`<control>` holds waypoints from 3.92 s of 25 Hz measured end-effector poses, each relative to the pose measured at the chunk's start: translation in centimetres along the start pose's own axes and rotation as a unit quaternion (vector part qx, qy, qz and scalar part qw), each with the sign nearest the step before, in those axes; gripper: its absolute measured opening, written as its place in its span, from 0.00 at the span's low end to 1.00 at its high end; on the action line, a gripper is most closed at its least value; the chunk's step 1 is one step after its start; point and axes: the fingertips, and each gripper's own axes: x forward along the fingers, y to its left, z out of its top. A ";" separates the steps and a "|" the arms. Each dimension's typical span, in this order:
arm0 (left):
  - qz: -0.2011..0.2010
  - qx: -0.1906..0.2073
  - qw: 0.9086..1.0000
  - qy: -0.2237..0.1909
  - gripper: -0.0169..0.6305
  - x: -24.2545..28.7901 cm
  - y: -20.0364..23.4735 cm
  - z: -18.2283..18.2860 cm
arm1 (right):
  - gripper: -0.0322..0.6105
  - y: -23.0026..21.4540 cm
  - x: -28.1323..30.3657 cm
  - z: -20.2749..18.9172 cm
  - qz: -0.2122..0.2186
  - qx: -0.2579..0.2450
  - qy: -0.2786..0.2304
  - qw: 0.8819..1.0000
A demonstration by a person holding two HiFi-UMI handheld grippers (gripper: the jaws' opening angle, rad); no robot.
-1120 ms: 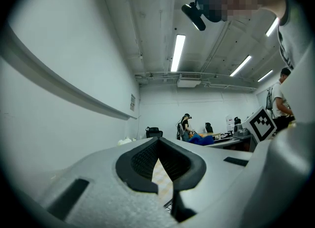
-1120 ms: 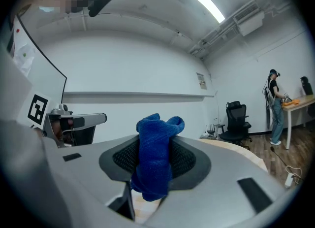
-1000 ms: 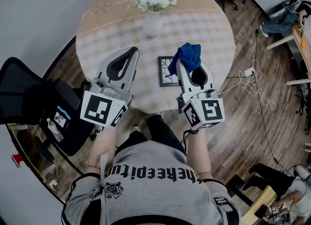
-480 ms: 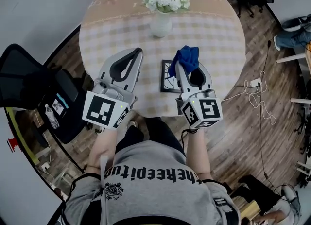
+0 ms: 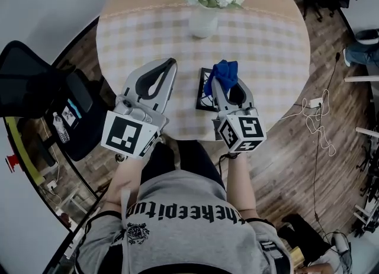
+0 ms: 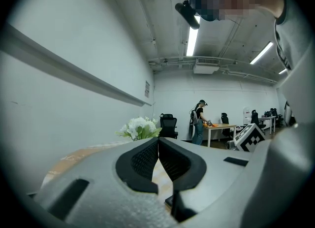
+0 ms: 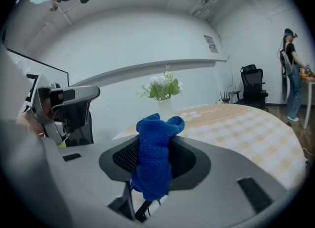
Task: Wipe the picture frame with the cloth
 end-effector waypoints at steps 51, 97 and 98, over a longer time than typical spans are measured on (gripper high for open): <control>0.042 -0.029 0.998 0.035 0.05 -1.0 2.4 -3.7 | 0.28 -6.8 4.8 -11.9 -0.104 -0.054 0.260 0.959; 0.034 -0.029 0.998 0.032 0.05 -4.1 1.9 -3.5 | 0.28 -3.3 2.6 -14.4 -0.077 -0.001 0.260 0.963; 0.036 -0.029 0.998 0.032 0.05 -4.2 2.1 -3.6 | 0.28 -2.9 2.8 -14.5 -0.074 -0.001 0.260 0.963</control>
